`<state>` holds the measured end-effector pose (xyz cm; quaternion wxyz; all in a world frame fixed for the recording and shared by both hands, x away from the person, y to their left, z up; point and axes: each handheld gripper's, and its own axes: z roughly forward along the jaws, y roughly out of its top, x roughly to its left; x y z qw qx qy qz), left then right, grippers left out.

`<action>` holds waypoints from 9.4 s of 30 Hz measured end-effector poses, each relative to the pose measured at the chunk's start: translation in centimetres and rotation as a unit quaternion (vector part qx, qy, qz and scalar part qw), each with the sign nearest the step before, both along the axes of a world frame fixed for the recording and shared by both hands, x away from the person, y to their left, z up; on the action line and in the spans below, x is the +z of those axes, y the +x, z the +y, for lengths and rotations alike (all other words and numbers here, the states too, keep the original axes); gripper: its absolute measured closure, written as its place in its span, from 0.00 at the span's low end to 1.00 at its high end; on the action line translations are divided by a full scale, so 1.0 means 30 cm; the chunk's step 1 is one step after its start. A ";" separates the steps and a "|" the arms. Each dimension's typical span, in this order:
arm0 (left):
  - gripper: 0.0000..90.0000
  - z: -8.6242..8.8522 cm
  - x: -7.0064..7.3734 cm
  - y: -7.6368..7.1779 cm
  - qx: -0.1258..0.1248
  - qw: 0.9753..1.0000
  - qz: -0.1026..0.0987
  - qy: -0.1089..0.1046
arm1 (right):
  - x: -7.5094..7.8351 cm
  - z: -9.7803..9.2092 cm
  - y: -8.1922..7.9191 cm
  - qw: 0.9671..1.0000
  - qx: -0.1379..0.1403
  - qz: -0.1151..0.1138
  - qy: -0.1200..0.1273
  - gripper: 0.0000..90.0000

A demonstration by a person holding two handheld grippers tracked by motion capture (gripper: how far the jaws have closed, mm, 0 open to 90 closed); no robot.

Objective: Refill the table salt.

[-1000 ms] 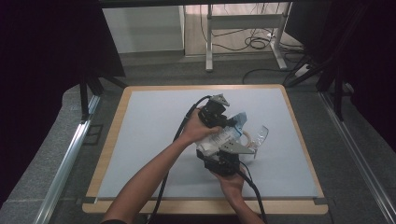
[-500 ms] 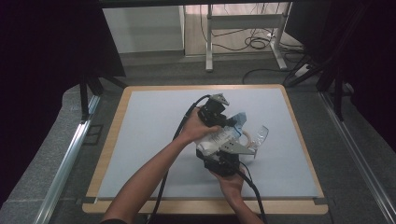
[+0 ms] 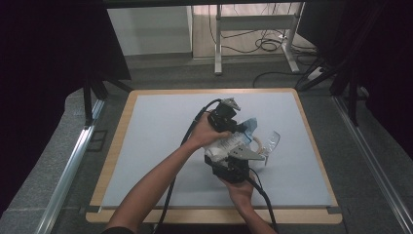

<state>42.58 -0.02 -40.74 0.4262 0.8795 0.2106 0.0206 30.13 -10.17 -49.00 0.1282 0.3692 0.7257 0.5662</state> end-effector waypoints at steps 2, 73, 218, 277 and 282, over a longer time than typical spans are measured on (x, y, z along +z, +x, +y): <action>1.00 -0.002 0.002 -0.001 -0.001 1.000 0.000 0.001 | 0.001 0.000 -0.001 1.000 -0.001 -0.001 0.000 0.66; 1.00 -0.005 0.008 0.000 -0.005 1.000 0.004 0.002 | 0.008 -0.019 -0.016 0.999 0.005 -0.018 0.029 0.68; 1.00 -0.034 0.010 -0.003 -0.016 0.999 0.003 0.037 | 0.003 -0.011 -0.027 0.998 -0.014 -0.029 0.052 0.68; 0.99 -0.035 0.019 -0.001 -0.019 0.999 0.001 0.039 | 0.007 -0.002 -0.029 0.997 -0.021 -0.034 0.061 0.69; 0.99 -0.040 0.020 -0.001 -0.020 0.999 0.000 0.041 | 0.008 -0.003 -0.029 0.997 -0.023 -0.034 0.064 0.69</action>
